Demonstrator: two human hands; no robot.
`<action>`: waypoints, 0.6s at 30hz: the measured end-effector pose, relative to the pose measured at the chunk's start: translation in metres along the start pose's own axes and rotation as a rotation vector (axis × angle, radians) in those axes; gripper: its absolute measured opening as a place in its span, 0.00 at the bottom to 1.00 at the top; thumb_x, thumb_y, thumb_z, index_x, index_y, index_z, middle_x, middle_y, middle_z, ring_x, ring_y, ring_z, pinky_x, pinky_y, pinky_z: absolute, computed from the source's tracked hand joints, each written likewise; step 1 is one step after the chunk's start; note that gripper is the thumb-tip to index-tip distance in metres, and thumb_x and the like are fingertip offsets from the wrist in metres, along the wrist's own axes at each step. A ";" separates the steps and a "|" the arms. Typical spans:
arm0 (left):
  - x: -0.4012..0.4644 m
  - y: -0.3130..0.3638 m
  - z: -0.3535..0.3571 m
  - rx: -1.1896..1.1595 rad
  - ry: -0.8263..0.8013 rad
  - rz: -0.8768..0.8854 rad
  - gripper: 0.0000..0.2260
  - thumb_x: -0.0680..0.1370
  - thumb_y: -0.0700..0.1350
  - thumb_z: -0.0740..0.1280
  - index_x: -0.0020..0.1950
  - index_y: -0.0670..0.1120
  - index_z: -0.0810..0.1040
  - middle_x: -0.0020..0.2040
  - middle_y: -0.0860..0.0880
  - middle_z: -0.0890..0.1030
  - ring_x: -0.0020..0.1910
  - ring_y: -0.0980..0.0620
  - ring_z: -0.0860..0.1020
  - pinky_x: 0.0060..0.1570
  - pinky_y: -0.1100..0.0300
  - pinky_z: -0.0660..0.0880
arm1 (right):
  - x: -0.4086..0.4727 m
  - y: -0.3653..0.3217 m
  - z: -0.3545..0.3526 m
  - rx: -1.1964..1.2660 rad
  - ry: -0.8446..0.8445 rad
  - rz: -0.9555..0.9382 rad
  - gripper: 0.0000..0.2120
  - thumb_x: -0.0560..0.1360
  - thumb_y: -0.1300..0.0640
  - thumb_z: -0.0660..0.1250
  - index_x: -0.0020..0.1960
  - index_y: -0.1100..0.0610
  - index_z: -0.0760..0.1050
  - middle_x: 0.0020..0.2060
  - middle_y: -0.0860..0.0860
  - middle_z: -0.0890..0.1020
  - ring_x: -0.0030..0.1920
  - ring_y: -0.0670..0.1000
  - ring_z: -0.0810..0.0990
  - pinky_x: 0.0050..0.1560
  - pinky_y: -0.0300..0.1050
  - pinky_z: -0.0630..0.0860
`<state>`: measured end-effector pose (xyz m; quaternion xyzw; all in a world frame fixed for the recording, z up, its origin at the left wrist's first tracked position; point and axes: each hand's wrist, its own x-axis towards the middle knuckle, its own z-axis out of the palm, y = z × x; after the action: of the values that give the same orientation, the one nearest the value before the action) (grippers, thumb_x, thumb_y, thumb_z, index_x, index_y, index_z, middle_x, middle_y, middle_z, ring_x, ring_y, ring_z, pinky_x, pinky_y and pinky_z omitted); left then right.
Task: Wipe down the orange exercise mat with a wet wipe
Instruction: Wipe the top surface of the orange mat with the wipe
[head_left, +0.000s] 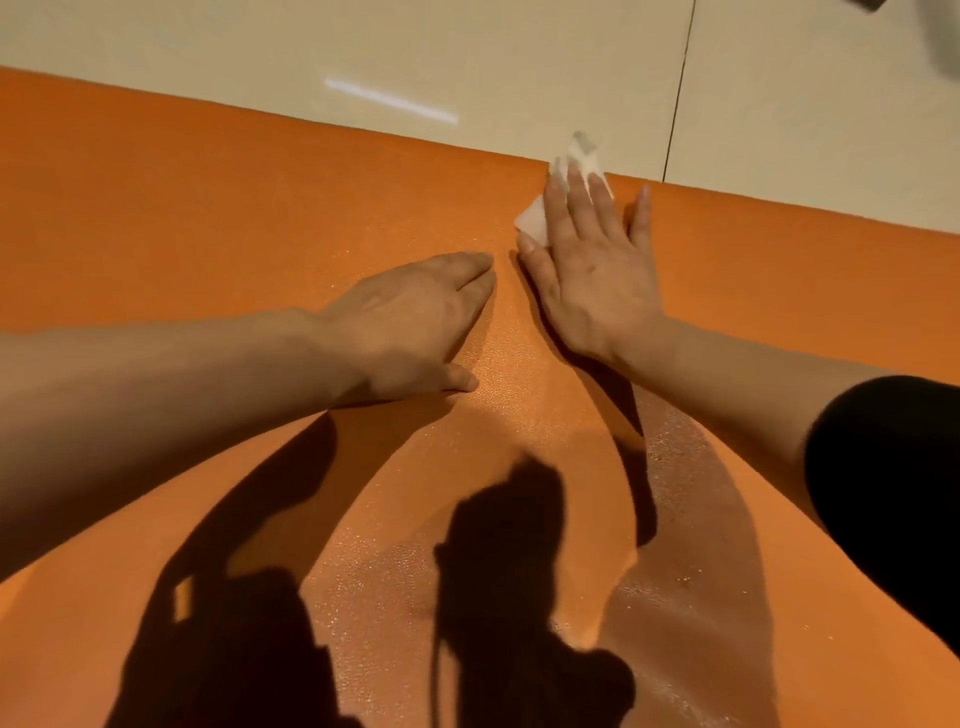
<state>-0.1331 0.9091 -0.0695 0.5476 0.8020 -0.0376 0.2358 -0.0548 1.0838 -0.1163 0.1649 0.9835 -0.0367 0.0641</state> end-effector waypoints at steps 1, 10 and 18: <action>0.000 0.003 0.001 -0.001 -0.003 0.013 0.47 0.73 0.62 0.69 0.79 0.45 0.45 0.80 0.49 0.45 0.78 0.51 0.49 0.73 0.63 0.50 | -0.005 -0.008 0.001 0.003 -0.015 -0.012 0.33 0.81 0.39 0.38 0.79 0.57 0.41 0.79 0.55 0.47 0.78 0.56 0.43 0.75 0.61 0.34; 0.001 0.016 0.008 0.043 -0.034 -0.007 0.50 0.72 0.66 0.67 0.79 0.45 0.41 0.79 0.47 0.40 0.78 0.51 0.43 0.73 0.63 0.44 | 0.001 0.052 -0.007 -0.053 -0.074 0.040 0.31 0.82 0.40 0.36 0.79 0.54 0.38 0.79 0.52 0.45 0.78 0.52 0.42 0.74 0.61 0.33; 0.002 0.024 0.010 0.095 -0.048 -0.012 0.47 0.74 0.63 0.66 0.79 0.42 0.42 0.79 0.42 0.41 0.78 0.48 0.43 0.74 0.60 0.45 | -0.033 0.002 0.003 0.110 -0.048 -0.065 0.34 0.80 0.39 0.34 0.79 0.57 0.38 0.79 0.54 0.44 0.78 0.54 0.40 0.76 0.53 0.35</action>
<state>-0.1084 0.9173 -0.0746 0.5524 0.7966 -0.0902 0.2284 -0.0226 1.0743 -0.1152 0.1352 0.9831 -0.0967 0.0772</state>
